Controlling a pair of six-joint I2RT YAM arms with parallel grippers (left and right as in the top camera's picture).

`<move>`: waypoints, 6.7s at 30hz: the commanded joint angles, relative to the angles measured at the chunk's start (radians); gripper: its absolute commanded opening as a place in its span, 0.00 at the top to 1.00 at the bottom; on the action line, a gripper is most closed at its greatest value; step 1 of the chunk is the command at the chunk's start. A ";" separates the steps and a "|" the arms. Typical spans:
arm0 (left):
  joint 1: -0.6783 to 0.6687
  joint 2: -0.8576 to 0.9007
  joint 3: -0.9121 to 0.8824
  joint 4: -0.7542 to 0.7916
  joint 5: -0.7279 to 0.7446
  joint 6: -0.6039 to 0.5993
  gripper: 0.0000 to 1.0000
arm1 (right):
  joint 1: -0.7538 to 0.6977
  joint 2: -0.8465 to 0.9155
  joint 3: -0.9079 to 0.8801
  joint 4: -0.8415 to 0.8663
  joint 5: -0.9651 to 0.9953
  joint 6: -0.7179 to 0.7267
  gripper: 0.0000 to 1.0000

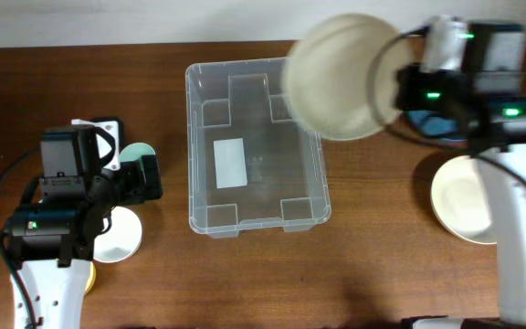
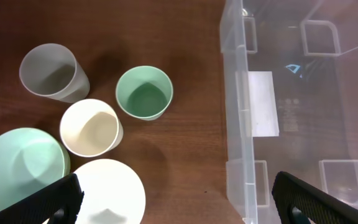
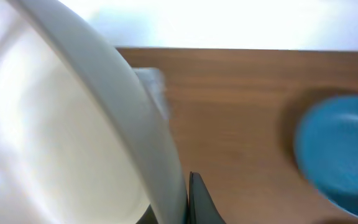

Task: Pack container
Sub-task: 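Lift the cream bowl and lower it into the clear bin, then move the right gripper to the blue bowl and grasp its rim, then place the blue bowl into the bin on the cream bowl, then reach the right gripper to the second cream plate and grasp it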

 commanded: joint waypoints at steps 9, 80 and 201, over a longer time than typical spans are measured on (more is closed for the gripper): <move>0.123 0.003 0.021 0.003 0.013 -0.039 0.01 | 0.365 0.243 0.053 0.221 0.298 0.011 0.96; 0.123 0.003 0.021 0.005 0.014 -0.039 0.01 | -0.181 0.872 0.325 -0.158 0.422 -0.015 0.23; 0.123 0.003 0.021 0.003 0.014 -0.039 0.01 | -0.362 0.369 -0.474 0.122 0.360 0.464 0.01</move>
